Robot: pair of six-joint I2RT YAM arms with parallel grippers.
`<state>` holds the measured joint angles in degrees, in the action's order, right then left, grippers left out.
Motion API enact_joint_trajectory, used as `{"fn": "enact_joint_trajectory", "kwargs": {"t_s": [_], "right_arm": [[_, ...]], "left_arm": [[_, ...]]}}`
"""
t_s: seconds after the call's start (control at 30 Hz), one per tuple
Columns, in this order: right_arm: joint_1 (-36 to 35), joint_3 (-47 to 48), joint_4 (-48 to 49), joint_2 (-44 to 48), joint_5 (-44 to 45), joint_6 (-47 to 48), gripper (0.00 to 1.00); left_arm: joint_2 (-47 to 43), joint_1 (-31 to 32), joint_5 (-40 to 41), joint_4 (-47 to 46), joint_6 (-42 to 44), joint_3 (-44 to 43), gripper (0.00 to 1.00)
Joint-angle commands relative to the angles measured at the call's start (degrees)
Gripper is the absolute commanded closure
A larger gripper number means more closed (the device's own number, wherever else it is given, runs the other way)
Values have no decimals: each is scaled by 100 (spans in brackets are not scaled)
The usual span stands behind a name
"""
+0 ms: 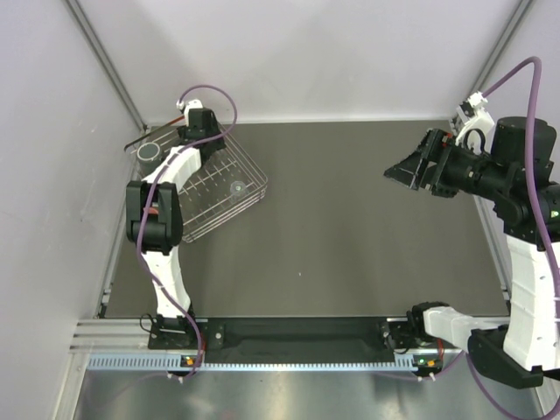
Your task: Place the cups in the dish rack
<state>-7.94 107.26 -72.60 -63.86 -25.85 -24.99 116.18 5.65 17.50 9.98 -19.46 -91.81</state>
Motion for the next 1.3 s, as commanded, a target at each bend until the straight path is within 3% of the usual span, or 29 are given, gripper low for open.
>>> {"fn": "enact_joint_trajectory", "kwargs": {"t_s": [0.0, 0.27, 0.43, 0.47, 0.57, 0.73, 0.87, 1.13, 1.27], "right_arm": [[83, -4, 62, 49, -61, 109, 22], [118, -48, 70, 66, -105, 126, 22], [135, -56, 62, 57, -140, 161, 22], [144, -39, 62, 49, -140, 170, 22], [162, -12, 53, 49, -158, 170, 22], [188, -4, 53, 57, -184, 188, 22], [206, 93, 44, 14, -263, 214, 22], [214, 102, 70, 5, -448, 241, 22], [214, -64, 246, 75, -553, 170, 22]], "left_arm": [[71, -20, 298, 143, -93, -390, 100], [212, -20, 193, 198, -172, -452, 100], [282, -20, 96, 250, -224, -539, 78], [282, -20, 79, 259, -251, -540, 68], [274, -20, 52, 329, -312, -575, 53], [177, -11, 35, 470, -400, -592, 34], [19, -3, 8, 496, -401, -575, 13], [-323, 15, -79, 742, -435, -654, 2], [-736, 33, -132, 882, -453, -601, 2]]}}
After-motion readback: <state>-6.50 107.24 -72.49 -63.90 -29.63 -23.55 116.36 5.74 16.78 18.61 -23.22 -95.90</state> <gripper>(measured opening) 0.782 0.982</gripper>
